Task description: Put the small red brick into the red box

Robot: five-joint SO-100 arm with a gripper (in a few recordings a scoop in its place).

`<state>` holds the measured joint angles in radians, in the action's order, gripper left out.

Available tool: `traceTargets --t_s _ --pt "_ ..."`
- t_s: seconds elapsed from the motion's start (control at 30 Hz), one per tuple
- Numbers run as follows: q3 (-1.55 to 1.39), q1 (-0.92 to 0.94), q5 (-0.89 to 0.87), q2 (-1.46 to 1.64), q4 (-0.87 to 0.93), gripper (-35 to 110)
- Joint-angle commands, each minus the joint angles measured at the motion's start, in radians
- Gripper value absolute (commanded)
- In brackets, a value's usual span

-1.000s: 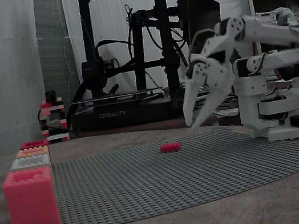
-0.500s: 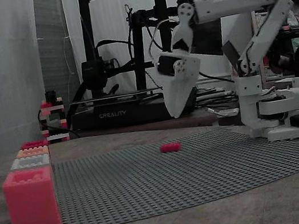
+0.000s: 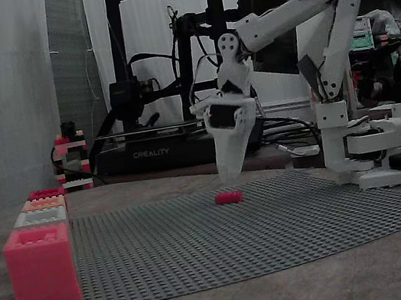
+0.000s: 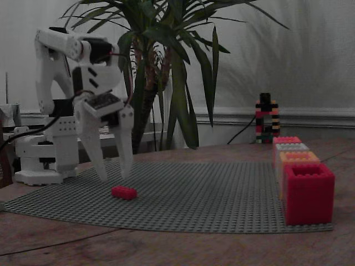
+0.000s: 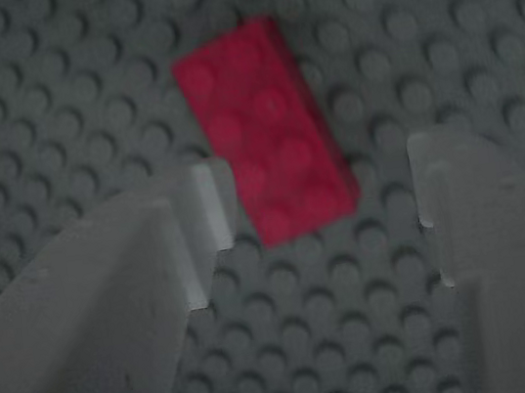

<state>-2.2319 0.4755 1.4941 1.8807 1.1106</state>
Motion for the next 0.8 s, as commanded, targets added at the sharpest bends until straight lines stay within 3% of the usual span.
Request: traceTargets --t_s 0.0,0.5,0.77 --pt "0.035 0.021 0.006 -0.020 -0.038 18" --pt "0.026 -0.089 -0.115 -0.104 -0.078 20" --pt "0.029 -0.095 -0.133 -0.120 -0.118 3"
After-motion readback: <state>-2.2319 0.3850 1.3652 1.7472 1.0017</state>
